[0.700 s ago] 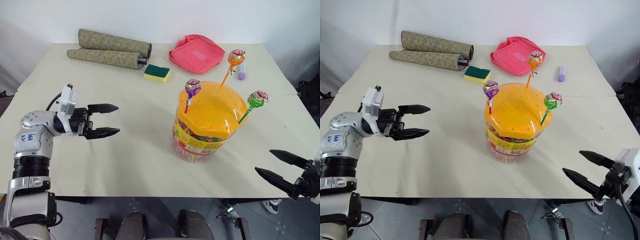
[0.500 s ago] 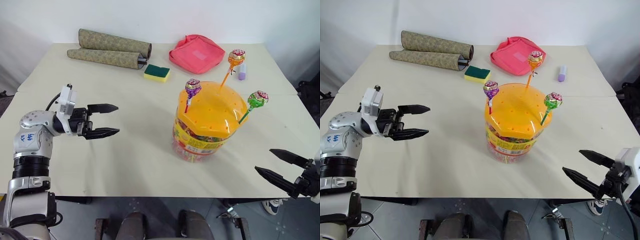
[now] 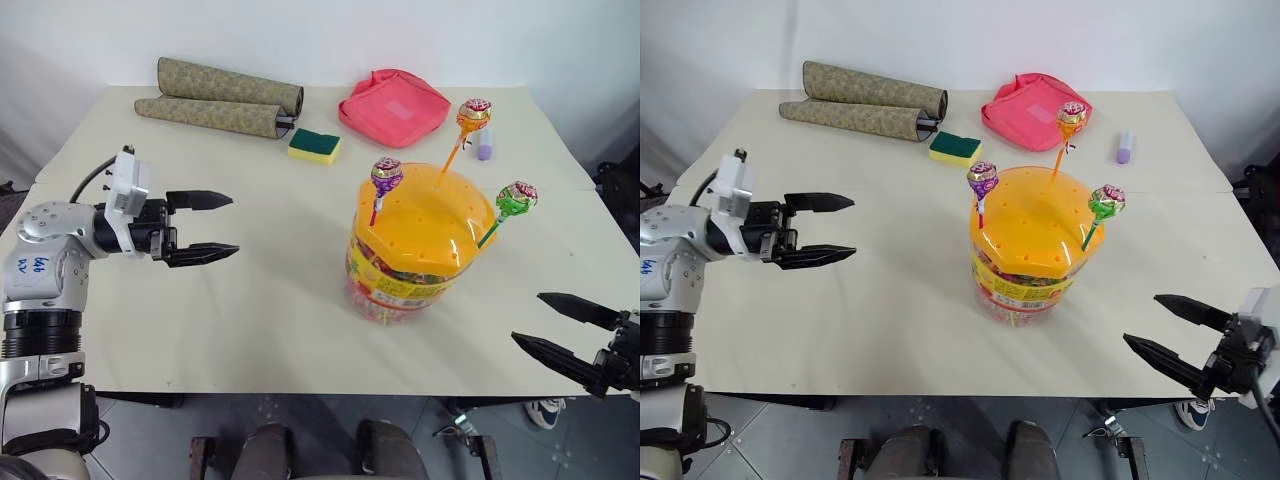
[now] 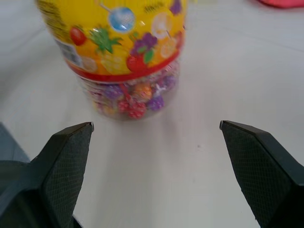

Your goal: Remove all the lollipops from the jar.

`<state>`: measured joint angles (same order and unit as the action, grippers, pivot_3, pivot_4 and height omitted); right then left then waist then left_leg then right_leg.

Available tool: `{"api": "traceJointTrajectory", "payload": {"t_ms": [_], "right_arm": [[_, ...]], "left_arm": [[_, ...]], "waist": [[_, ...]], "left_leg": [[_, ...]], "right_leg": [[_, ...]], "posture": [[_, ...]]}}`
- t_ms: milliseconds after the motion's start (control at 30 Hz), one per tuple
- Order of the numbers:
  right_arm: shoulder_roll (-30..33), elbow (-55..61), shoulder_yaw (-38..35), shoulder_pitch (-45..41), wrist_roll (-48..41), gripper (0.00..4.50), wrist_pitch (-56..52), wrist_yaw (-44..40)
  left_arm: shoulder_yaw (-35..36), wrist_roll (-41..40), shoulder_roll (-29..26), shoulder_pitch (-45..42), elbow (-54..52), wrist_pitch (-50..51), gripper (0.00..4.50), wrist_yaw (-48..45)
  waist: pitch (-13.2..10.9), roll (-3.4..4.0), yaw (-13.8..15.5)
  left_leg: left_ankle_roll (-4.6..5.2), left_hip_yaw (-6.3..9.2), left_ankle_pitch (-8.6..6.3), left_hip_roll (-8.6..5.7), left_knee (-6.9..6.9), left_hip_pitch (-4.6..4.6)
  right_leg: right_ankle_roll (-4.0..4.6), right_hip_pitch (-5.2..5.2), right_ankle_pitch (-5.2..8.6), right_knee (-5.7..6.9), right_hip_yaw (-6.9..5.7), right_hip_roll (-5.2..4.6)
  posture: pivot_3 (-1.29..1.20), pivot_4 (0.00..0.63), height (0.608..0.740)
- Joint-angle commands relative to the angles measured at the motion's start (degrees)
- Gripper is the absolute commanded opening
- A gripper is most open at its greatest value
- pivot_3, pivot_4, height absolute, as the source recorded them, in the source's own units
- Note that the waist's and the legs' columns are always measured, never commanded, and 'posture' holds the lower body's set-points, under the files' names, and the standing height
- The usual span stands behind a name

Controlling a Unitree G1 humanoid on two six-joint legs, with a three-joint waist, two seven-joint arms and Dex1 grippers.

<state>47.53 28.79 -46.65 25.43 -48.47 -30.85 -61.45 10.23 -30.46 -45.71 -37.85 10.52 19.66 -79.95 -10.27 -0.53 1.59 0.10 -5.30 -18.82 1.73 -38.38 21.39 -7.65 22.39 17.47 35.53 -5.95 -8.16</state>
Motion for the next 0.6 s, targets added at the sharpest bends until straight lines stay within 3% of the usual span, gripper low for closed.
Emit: {"api": "traceJointTrajectory", "payload": {"t_ms": [33, 267, 467, 600], "right_arm": [[1.39, 2.89, -4.48, 0.92, -3.67, 4.48, -1.43, -1.67], [2.21, 5.94, -8.89, -1.13, -13.50, 4.48, -5.45, 0.91], [1.49, 8.82, -8.37, -2.09, -15.54, 4.48, -5.67, 4.48], [-0.63, 10.73, -7.42, -2.58, -16.42, 4.48, -4.72, 7.91]], "left_arm": [[0.72, -3.81, -0.64, -2.25, -5.85, 2.38, 4.50, -0.36], [-3.10, -8.63, 4.71, -10.47, -10.19, 9.28, 4.50, 1.63], [-8.86, -7.49, 9.83, -16.83, -6.34, 9.85, 4.50, -1.93], [-11.44, -7.57, 16.36, -20.88, -2.04, 8.26, 4.50, -3.47]], "waist": [[0.00, -0.01, -0.02], [-0.01, -0.03, 0.05], [-0.01, -0.03, -0.03], [-0.02, -0.06, 0.20]], "left_leg": [[0.00, 0.00, 0.00, 0.00, -0.01, 0.00], [0.03, 0.05, -0.04, 0.00, -0.22, 0.05], [0.04, 0.03, -0.05, -0.01, -0.32, 0.06], [0.04, 0.06, -0.05, 0.00, -0.41, 0.14]], "right_leg": [[0.00, -0.01, 0.00, 0.00, 0.00, 0.00], [-0.02, -0.05, -0.01, 0.04, -0.01, 0.00], [-0.02, -0.05, -0.01, 0.07, 0.01, 0.00], [-0.02, -0.03, -0.01, 0.07, -0.02, 0.02]], "posture": [[0.00, 0.150, 0.740], [0.00, 0.150, 0.740], [0.00, 0.150, 0.740], [0.00, 0.150, 0.740]]}}
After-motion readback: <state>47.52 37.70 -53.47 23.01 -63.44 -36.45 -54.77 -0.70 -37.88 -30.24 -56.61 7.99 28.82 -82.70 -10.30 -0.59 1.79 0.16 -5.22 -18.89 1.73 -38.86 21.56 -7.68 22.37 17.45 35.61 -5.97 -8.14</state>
